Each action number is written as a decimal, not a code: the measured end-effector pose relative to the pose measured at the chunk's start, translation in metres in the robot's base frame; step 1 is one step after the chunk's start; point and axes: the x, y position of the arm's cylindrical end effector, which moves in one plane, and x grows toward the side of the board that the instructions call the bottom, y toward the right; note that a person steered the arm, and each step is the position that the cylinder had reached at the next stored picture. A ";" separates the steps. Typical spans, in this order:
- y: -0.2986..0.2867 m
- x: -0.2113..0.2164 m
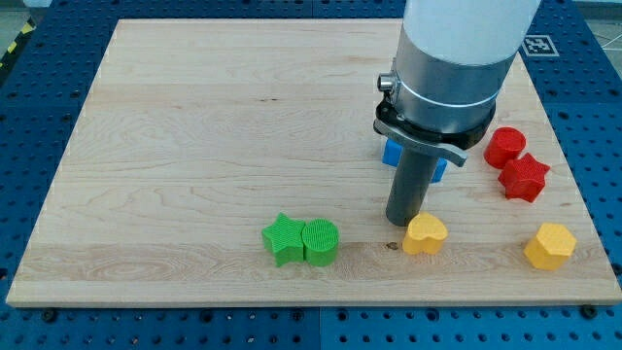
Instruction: Slide the yellow heart to the yellow hexagon
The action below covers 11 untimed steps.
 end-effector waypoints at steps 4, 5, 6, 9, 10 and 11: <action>0.009 0.038; 0.027 0.038; 0.040 0.038; 0.030 0.029; 0.040 0.028; 0.059 0.028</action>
